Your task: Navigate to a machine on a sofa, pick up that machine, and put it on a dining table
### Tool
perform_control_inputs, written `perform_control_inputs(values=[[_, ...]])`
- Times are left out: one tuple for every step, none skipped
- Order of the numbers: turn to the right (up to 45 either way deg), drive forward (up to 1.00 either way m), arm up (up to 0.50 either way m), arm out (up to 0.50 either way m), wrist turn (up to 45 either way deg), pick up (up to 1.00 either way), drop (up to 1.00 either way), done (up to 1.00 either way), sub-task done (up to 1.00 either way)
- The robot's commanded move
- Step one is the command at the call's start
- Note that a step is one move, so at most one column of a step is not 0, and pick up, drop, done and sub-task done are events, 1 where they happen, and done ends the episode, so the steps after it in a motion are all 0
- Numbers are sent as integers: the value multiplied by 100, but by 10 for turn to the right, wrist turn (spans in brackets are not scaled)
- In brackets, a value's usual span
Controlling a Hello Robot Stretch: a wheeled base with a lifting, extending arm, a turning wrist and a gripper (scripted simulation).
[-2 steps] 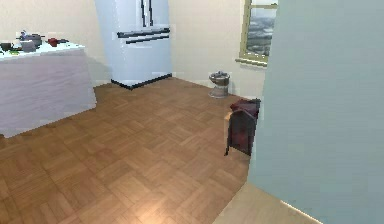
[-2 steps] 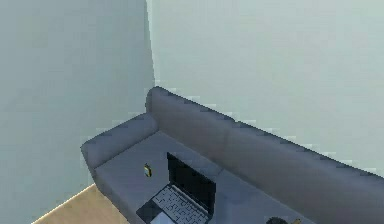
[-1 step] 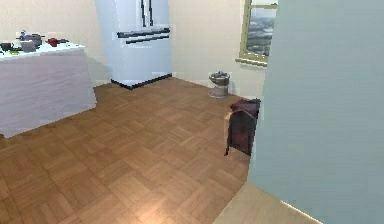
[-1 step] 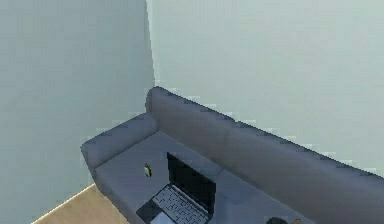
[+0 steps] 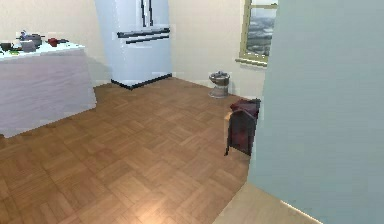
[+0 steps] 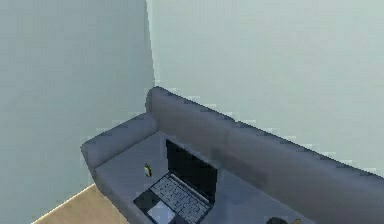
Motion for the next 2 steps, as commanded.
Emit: perform_control_inputs(values=[[0,0,50,0,0,0,0,0,0],[0,0,14,0,0,0,0,0,0]])
